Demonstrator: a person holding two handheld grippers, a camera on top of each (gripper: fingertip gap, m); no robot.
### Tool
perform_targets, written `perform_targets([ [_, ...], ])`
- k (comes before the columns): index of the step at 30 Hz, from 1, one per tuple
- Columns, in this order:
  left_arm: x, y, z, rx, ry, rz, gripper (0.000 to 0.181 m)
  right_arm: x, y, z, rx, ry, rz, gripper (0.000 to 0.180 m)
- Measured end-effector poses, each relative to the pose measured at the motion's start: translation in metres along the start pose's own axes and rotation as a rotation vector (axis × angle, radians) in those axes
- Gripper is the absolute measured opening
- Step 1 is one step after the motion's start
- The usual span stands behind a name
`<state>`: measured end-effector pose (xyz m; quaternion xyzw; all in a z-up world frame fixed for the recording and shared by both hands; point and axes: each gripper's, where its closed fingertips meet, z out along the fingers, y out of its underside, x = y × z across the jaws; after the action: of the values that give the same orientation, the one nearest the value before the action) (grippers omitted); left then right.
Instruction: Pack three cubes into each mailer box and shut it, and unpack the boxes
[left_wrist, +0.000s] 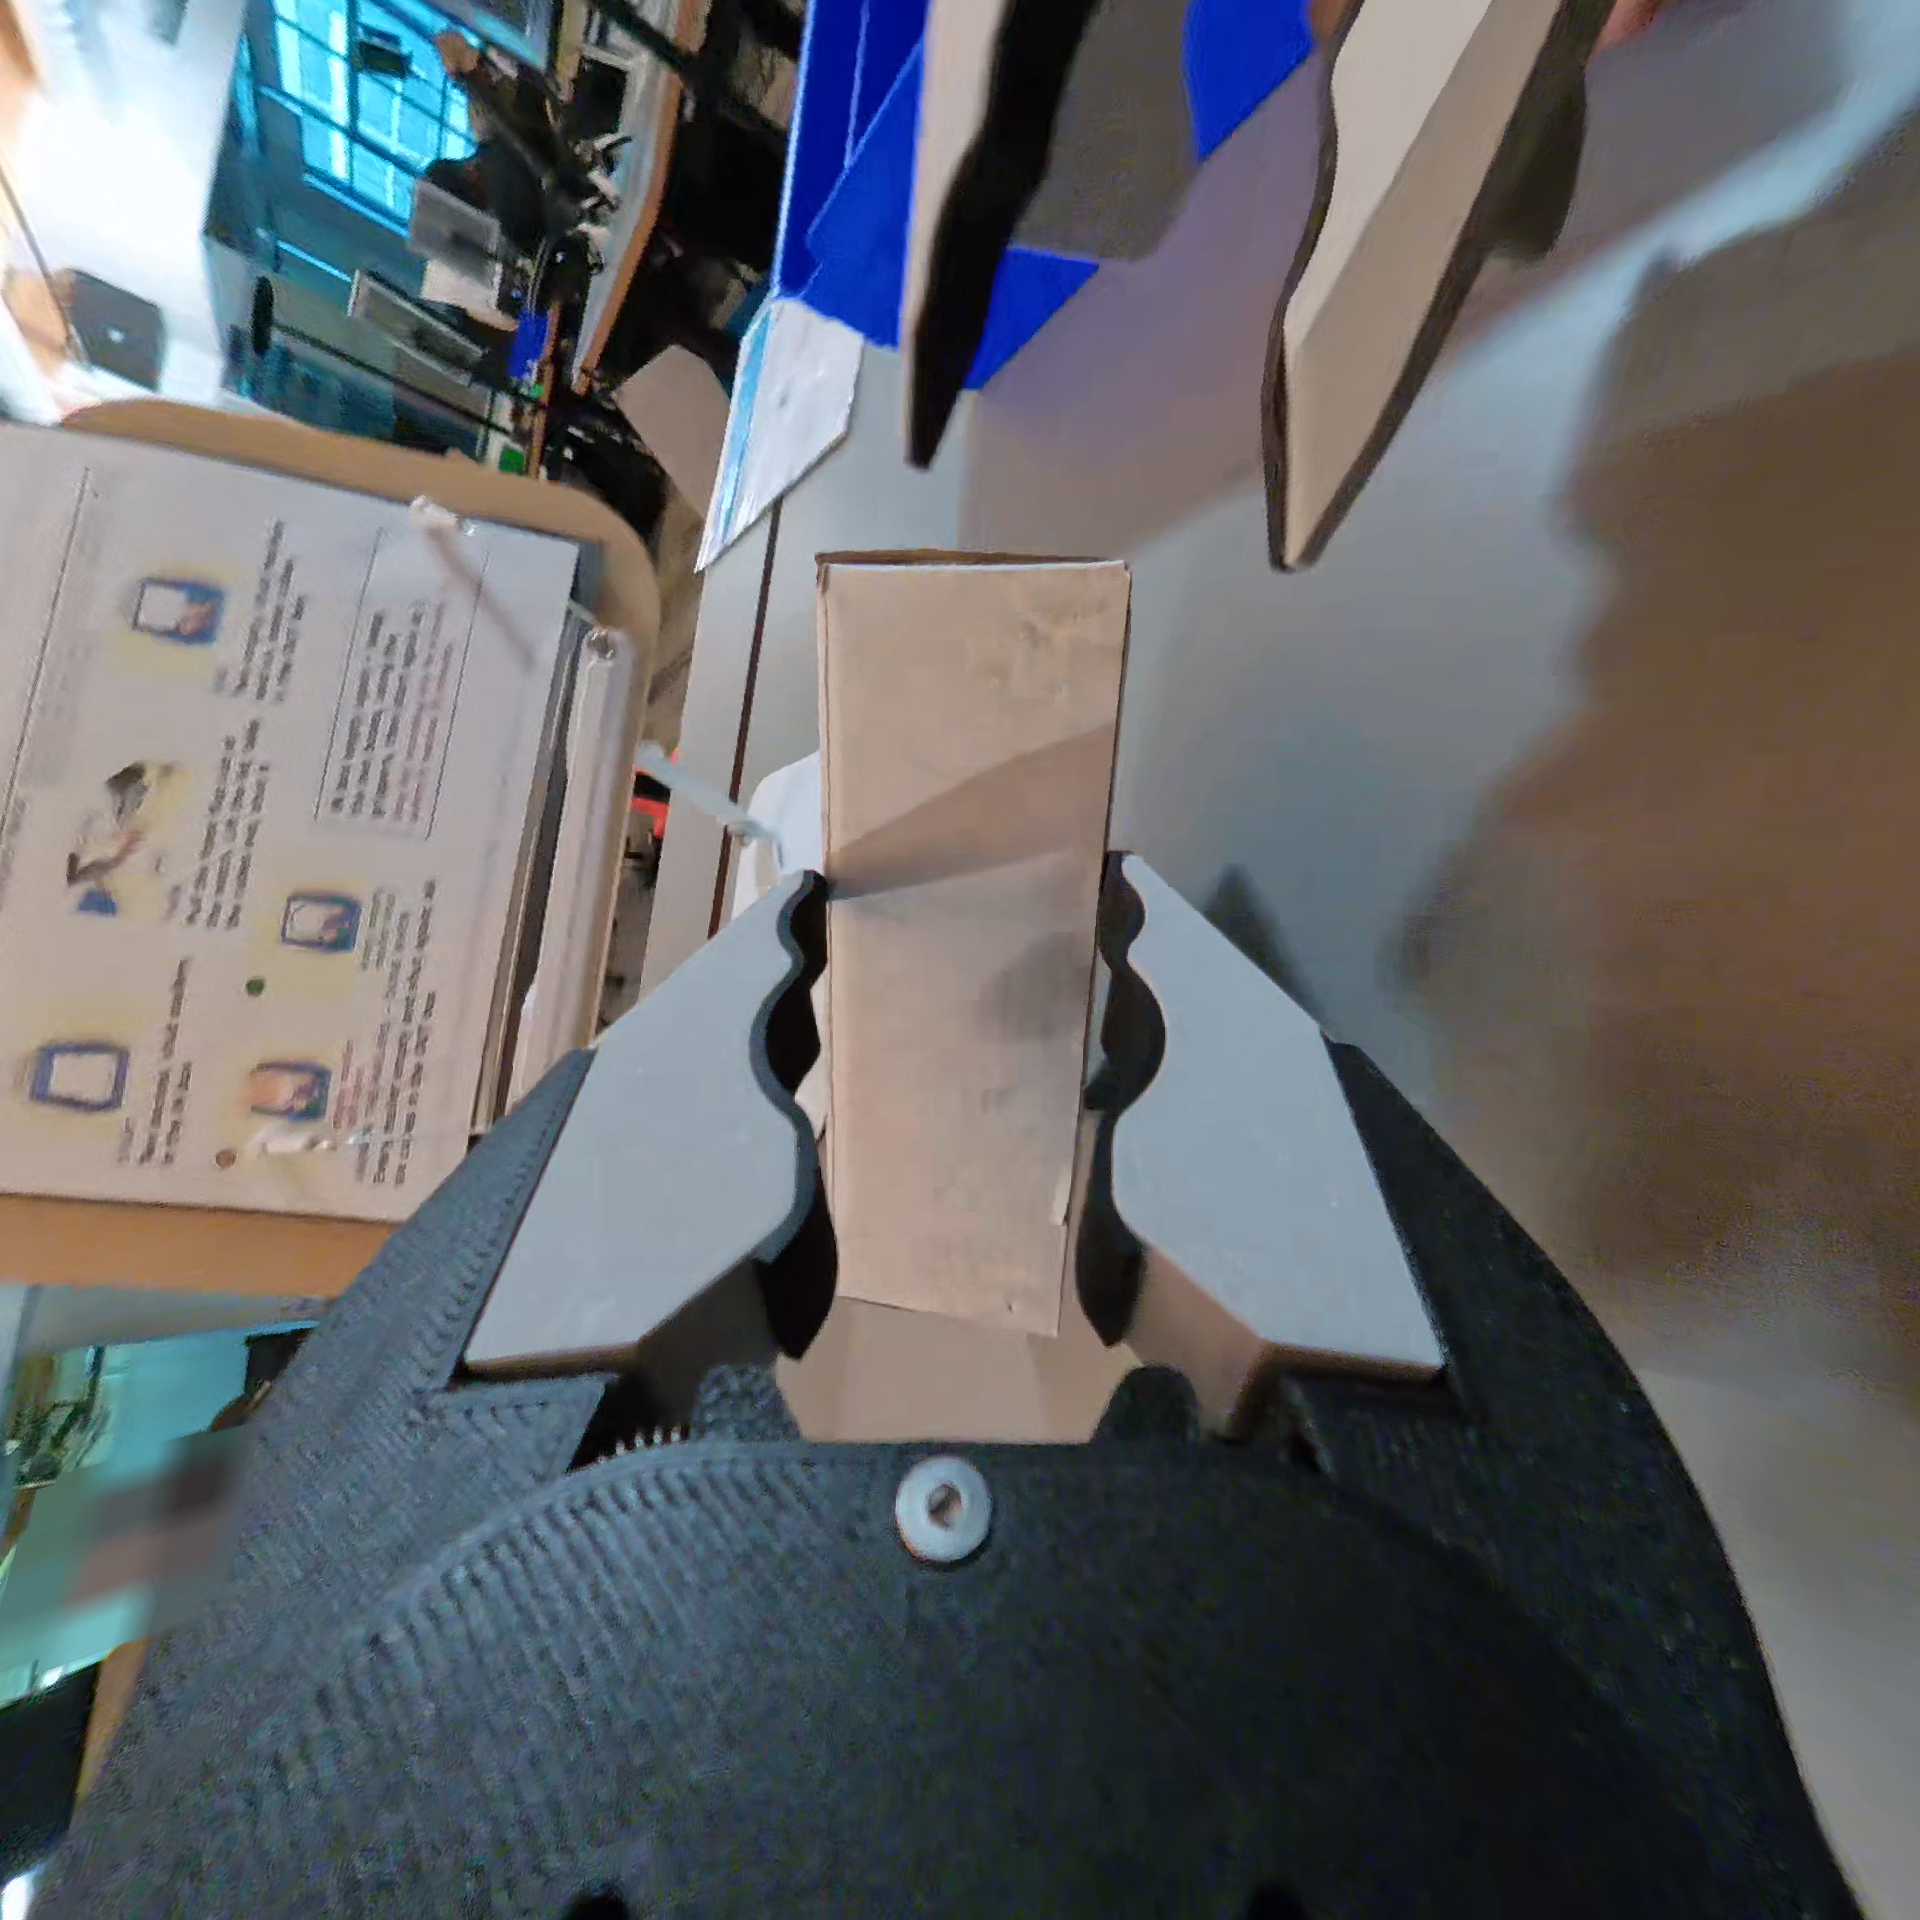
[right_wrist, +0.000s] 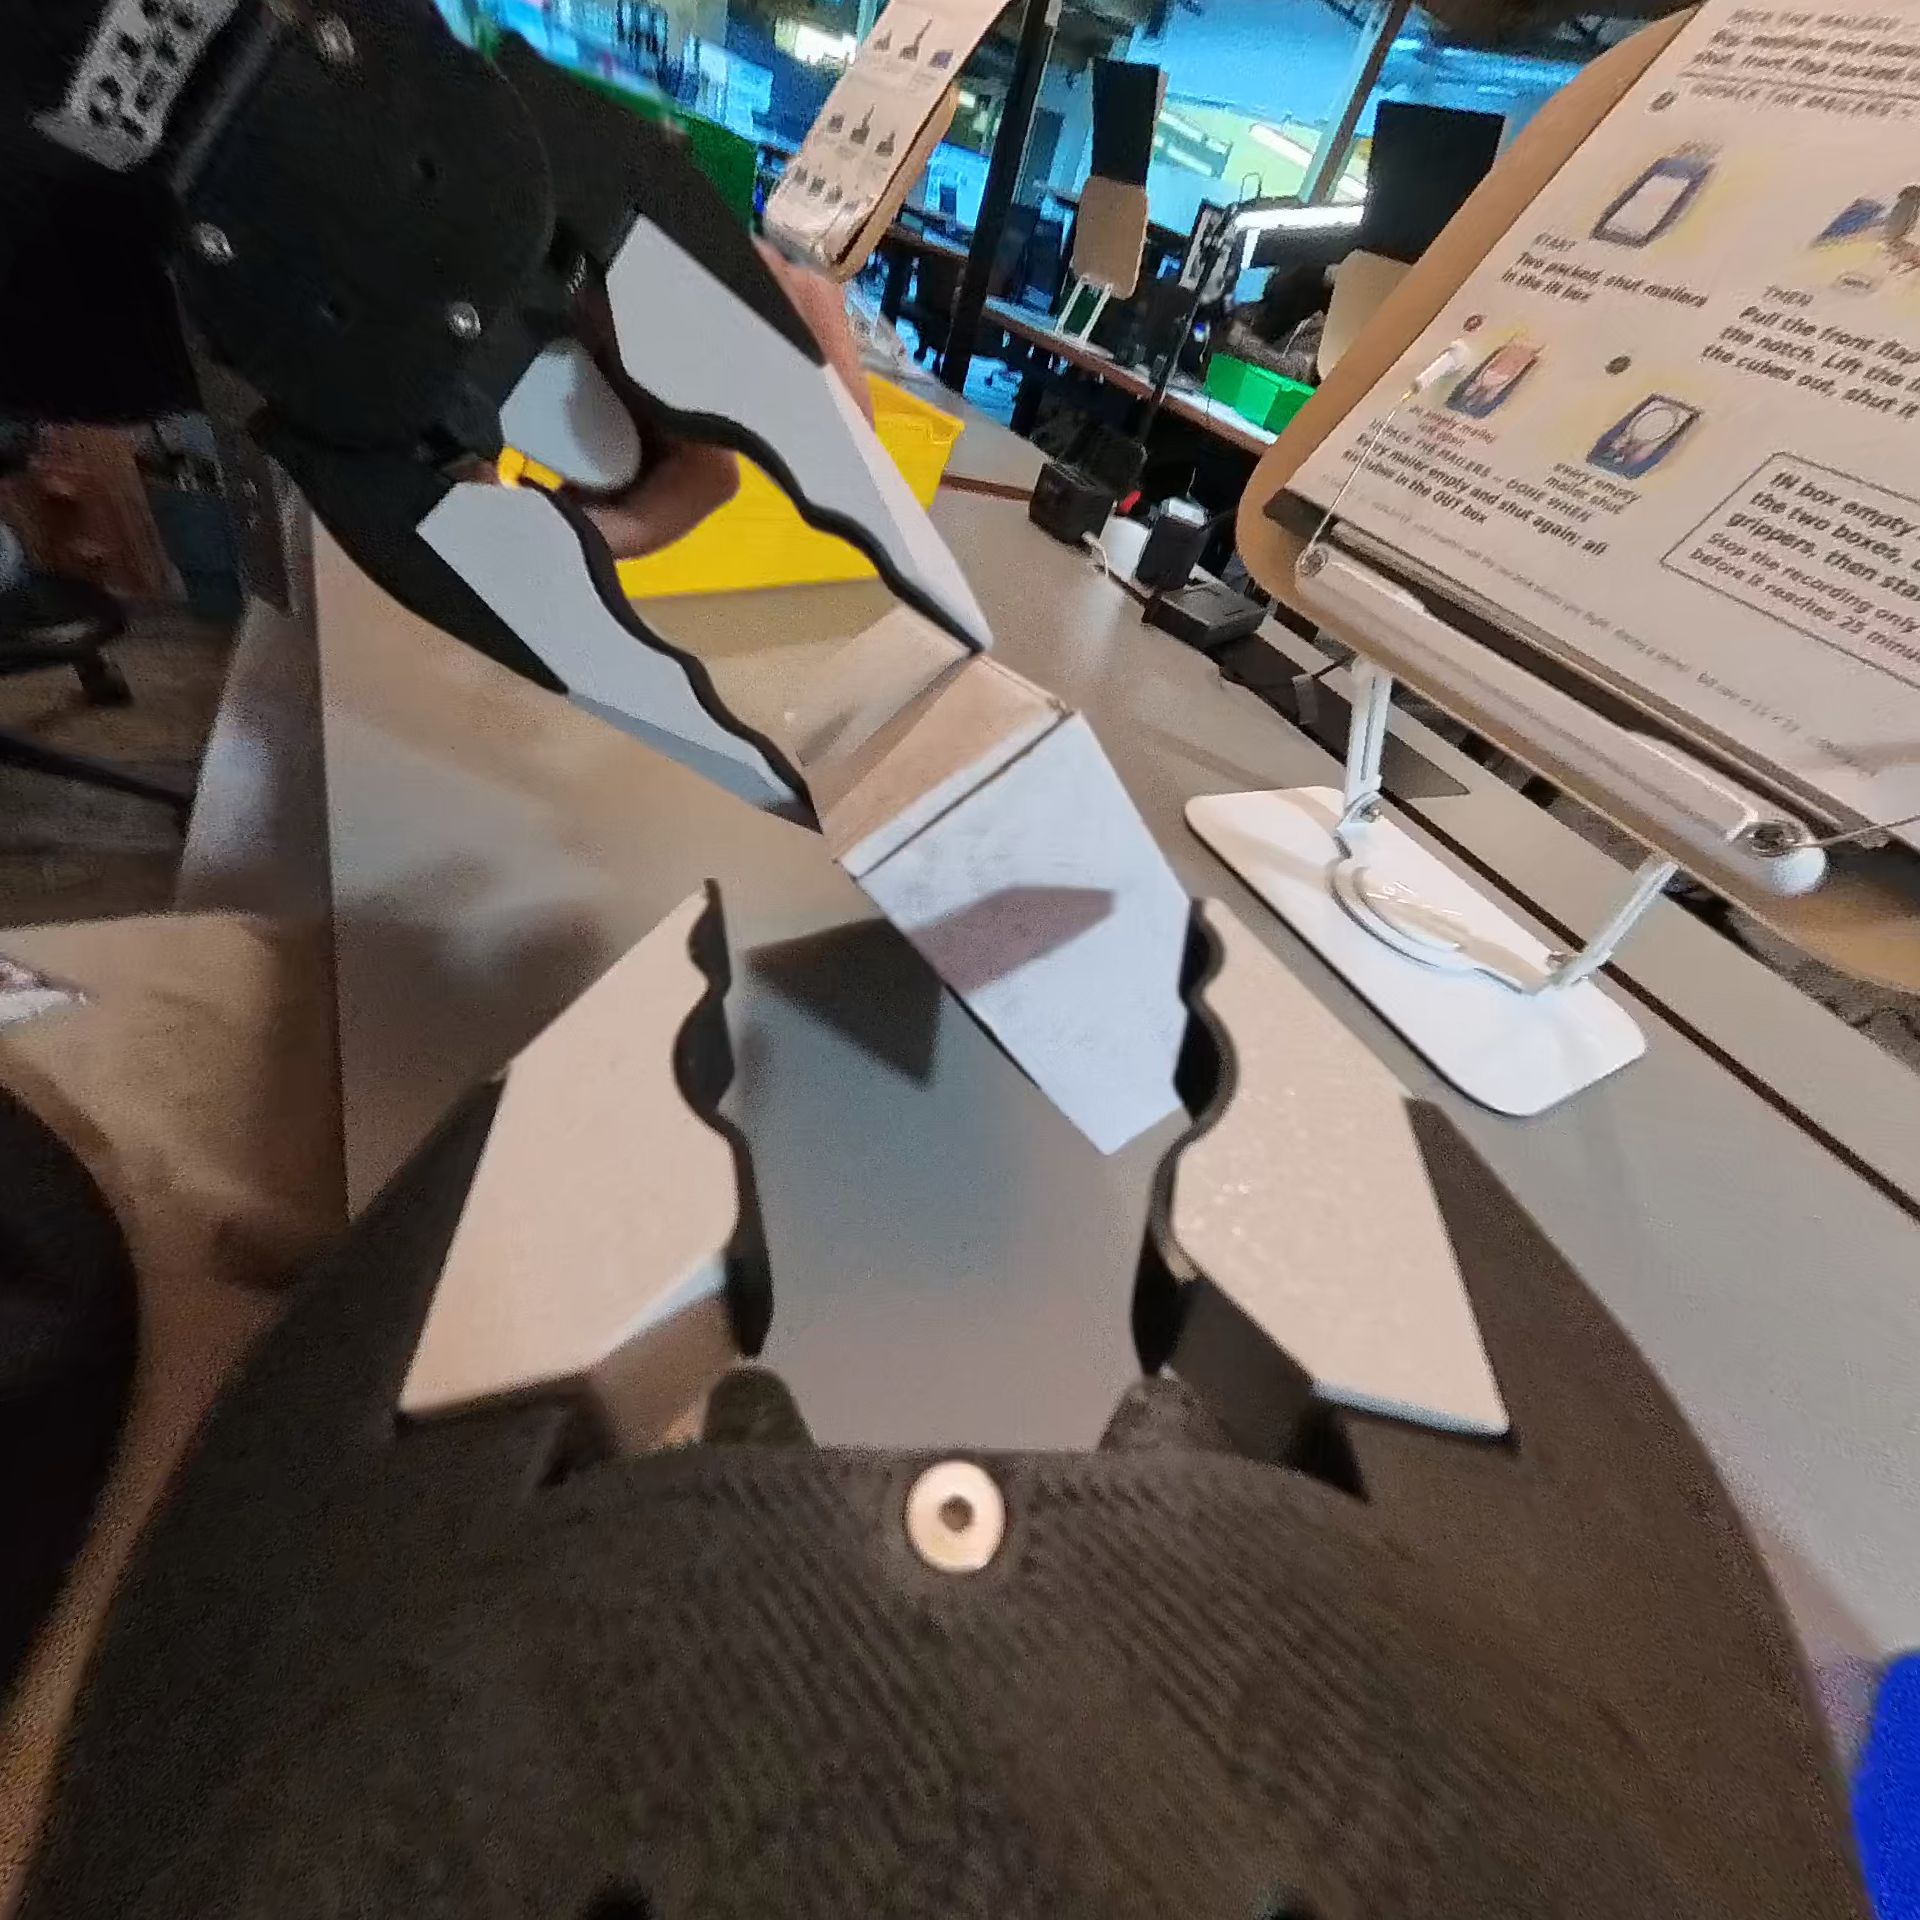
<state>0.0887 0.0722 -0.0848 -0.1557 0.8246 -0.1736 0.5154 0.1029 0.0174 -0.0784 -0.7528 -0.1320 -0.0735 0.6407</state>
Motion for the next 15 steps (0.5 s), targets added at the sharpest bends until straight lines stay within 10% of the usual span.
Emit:
perform_targets([
  [6,0.021,-0.023,0.012,0.028,0.034,0.063,0.053,0.003,0.019,-0.003,-0.112,0.020,-0.129,0.098],
  [15,0.028,-0.035,0.016,0.060,0.027,-0.024,0.067,0.006,0.043,-0.002,-0.254,0.080,-0.357,0.065],
])
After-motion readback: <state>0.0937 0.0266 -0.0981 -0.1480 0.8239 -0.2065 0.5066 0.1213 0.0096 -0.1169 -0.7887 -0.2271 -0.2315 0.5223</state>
